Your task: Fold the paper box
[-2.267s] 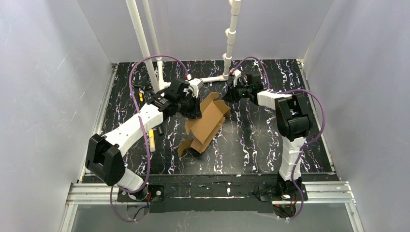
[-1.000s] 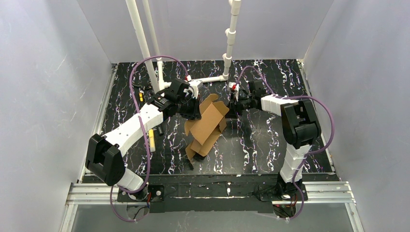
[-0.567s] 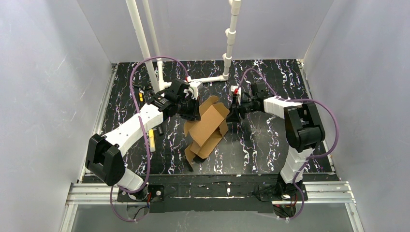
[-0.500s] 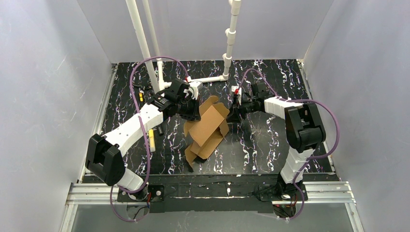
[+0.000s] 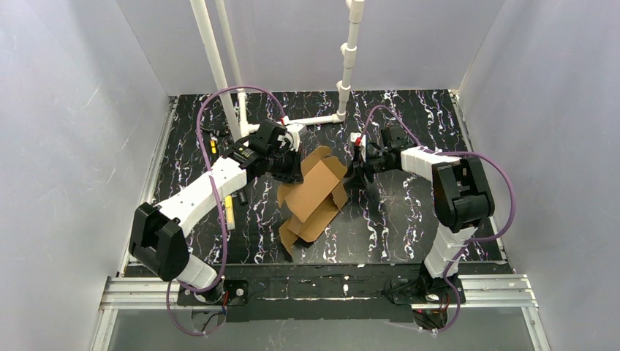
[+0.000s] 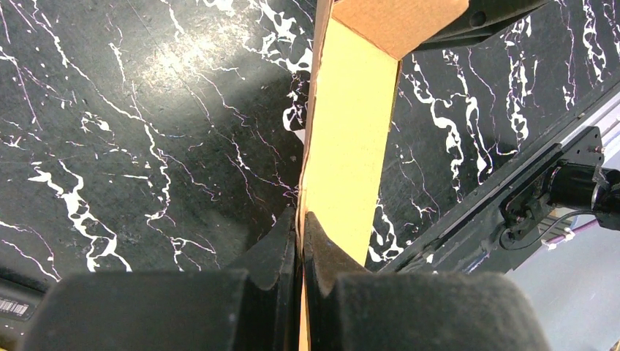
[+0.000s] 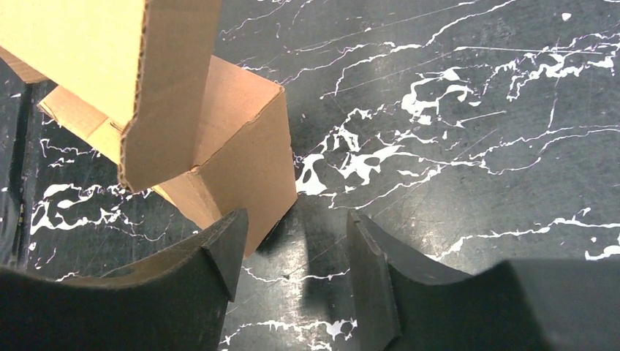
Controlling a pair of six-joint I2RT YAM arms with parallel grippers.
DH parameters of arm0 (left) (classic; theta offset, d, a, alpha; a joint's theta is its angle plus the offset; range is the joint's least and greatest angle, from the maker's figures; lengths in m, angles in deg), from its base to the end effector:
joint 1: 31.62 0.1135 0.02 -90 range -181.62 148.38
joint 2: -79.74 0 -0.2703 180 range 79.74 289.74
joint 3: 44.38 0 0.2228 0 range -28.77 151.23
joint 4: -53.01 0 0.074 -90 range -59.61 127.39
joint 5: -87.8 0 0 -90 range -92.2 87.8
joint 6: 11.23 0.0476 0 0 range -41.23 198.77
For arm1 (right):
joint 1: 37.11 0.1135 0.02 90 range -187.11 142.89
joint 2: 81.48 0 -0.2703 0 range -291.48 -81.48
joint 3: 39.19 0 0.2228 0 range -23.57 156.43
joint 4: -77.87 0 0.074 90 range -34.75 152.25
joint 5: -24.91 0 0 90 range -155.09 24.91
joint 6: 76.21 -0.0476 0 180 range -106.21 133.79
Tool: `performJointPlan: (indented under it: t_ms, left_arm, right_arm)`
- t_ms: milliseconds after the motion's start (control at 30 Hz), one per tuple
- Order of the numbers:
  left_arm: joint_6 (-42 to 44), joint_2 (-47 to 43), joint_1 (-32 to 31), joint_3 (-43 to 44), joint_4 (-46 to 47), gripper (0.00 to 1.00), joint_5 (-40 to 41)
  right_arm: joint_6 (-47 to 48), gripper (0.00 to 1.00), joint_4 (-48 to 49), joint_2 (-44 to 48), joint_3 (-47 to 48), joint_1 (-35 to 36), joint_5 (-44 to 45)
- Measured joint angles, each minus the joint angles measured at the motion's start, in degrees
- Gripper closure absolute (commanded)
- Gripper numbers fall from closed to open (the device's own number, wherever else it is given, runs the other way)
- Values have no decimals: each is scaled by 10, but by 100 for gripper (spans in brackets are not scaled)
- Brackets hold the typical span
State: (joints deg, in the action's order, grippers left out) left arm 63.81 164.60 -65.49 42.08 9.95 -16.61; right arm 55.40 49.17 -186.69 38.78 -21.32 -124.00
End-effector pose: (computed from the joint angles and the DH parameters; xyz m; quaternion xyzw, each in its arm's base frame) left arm 0.2496 -0.1818 0.3094 0.1994 0.8837 -0.2727 0.3241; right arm 0.3201 0.1329 0.1907 -0.5261 0.6611 0.4013 0.3536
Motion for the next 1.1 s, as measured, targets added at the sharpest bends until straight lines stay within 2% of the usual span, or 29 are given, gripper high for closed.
performJointPlan:
  t_ms: [200, 367, 500, 867, 1100]
  left_arm:
    - [6, 0, 0, 0, -8, 100, 0]
    - [7, 0, 0, 0, -7, 100, 5]
    - [8, 0, 0, 0, -3, 100, 5]
    - [8, 0, 0, 0, 0, 100, 4]
    - [6, 1, 0, 0, 4, 100, 3]
  right_arm:
    - [80, 30, -97, 1, 26, -1, 3]
    - [178, 31, -224, -5, 66, 0, -25]
    - [213, 32, -276, -16, 73, 4, -35]
    - [79, 36, -194, -19, 54, 19, -6]
    - [-27, 36, -99, 2, 13, 55, 80]
